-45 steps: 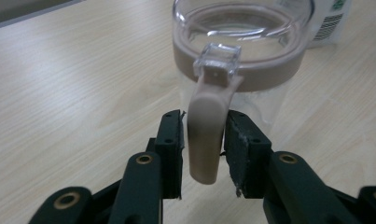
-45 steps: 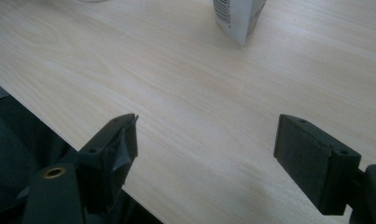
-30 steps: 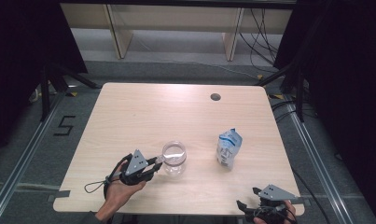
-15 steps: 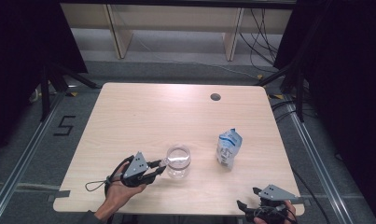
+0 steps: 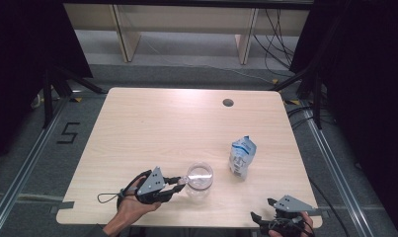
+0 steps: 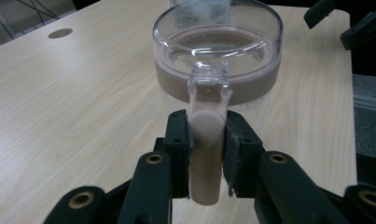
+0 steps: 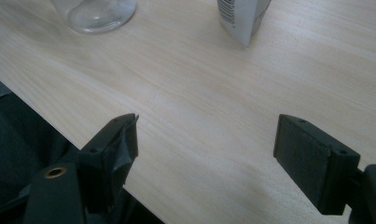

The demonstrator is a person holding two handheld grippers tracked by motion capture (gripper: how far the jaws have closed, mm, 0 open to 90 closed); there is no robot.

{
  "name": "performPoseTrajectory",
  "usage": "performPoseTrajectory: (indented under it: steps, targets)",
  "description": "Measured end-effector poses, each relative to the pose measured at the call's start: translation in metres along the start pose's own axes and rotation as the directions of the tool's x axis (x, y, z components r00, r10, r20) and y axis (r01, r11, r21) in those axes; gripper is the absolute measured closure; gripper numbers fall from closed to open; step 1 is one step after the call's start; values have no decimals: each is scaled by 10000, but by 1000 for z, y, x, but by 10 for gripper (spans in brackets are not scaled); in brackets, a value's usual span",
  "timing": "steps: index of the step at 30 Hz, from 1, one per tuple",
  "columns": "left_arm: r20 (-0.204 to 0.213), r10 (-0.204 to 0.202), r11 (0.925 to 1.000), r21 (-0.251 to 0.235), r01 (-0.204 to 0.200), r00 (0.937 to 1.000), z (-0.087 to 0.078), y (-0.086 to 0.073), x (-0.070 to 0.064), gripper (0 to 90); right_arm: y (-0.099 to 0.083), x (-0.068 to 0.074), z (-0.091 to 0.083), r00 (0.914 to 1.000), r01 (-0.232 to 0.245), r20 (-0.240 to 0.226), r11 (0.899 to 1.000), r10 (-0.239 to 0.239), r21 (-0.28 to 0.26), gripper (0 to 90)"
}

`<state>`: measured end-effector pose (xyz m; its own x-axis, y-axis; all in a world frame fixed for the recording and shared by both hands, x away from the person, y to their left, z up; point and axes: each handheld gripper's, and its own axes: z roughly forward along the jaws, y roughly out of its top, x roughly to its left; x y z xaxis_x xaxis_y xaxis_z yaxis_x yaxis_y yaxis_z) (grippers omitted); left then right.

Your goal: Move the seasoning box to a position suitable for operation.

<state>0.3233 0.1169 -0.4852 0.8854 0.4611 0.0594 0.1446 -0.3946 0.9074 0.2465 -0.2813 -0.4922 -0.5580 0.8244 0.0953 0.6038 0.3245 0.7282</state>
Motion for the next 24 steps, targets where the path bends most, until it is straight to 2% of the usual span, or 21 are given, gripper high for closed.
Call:
performPoseTrajectory:
  steps: [1, 3, 4, 5, 8, 9, 14, 15, 17, 18, 20, 24]
  targets:
    - [16, -185, 9998, 34, 185, 9998, 0, 0, -2, 728, 0, 0, 0, 10000, 0, 0, 10000, 0, 0, 228]
    - [150, 65, 10000, 26, -65, 9999, 2, 1, -3, 728, 0, 0, 0, 10000, -60, 7, 10000, 60, 36, 228]
    - [275, 37, 10000, -24, -37, 9996, 4, 1, -5, 728, 0, 0, 0, 10000, 4, -2, 10000, -4, -3, 228]
    - [204, -124, 9999, -8, 124, 9997, 4, 1, -7, 728, 0, 0, 0, 10000, -15, -12, 10000, 15, 4, 228]
    - [299, 16, 10000, 56, -18, 9996, 5, 2, -7, 728, 0, -1, 1, 9999, 122, 90, 9998, -121, -140, 228]
    - [299, -212, 9998, 33, 211, 9993, 6, 1, -8, 728, 0, -1, 1, 9999, 125, 90, 9998, -123, -133, 228]
    - [412, 7, 9998, 204, -16, 9991, 8, 2, -6, 727, 0, 0, 1, 9999, 118, 75, 9998, -117, -129, 228]
    - [490, 9, 9999, 163, -17, 9988, 9, 3, -6, 727, 0, -3, 1, 9994, 333, 68, 9994, -332, -113, 228]
    - [475, -35, 9998, 174, 27, 9989, 9, 3, -6, 727, 0, -2, 1, 9993, 364, 81, 9993, -363, -122, 228]
    - [455, -46, 9999, 168, 38, 9990, 9, 3, -6, 727, 0, 0, 0, 9999, 107, 64, 9999, -106, -54, 228]
    - [420, -50, 9998, 178, 43, 9991, 9, 3, -6, 726, 0, -2, 1, 9994, 340, 57, 9994, -339, -110, 227]
    - [298, -198, 9995, 256, 190, 9994, 8, 3, -7, 726, 0, -2, 1, 9993, 367, 61, 9992, -367, -129, 228]
